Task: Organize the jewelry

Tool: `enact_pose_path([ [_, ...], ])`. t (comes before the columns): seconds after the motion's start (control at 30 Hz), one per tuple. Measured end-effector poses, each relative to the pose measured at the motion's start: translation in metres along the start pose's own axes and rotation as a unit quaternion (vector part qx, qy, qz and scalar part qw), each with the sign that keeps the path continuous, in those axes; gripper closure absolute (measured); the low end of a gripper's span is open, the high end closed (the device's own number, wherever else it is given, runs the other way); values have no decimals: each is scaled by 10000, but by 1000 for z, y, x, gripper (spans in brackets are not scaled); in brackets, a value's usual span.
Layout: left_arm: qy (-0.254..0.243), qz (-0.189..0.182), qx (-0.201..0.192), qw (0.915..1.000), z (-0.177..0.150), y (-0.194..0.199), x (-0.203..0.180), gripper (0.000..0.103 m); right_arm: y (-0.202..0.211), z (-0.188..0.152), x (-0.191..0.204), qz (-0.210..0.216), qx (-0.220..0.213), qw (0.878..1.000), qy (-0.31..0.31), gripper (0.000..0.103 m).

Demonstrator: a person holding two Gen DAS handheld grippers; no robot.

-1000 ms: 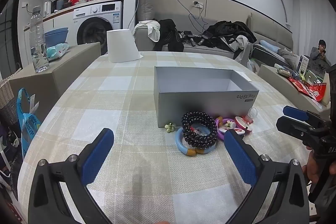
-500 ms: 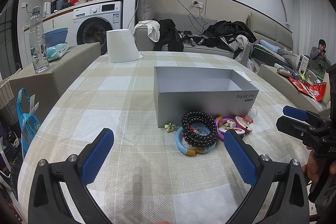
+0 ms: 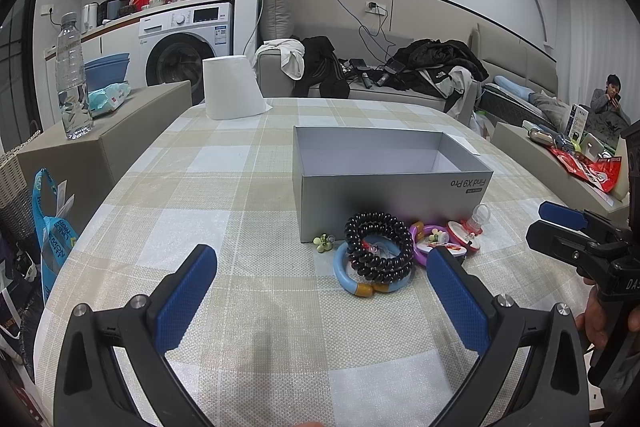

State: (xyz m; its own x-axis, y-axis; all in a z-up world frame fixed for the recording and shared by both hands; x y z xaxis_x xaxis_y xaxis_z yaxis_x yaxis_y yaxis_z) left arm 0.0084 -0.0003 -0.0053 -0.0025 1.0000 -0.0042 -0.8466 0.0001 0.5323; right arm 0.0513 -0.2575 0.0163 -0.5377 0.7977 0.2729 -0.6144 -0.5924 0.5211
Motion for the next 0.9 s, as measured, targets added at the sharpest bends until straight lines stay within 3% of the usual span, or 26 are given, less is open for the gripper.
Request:
enact_pose_path([
  [0.9,-9,4,0,10000,0,0,0,1,-1,-2,0,16,10,10000,-4,0],
])
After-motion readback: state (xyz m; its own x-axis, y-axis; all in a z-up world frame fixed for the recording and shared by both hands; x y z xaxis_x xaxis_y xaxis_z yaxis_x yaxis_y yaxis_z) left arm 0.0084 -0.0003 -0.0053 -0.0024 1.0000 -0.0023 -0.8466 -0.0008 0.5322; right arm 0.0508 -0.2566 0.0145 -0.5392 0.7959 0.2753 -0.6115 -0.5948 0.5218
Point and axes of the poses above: each gripper's, at about its wrist camera, not at the fingertips, and y roughly against the way its jaws point, x to its left, z to its top, the point moved 1 cm from there along -y, roughly the way its jaws point, and after that the axes turned 6 degrees about -y, right-handed, at the moved point
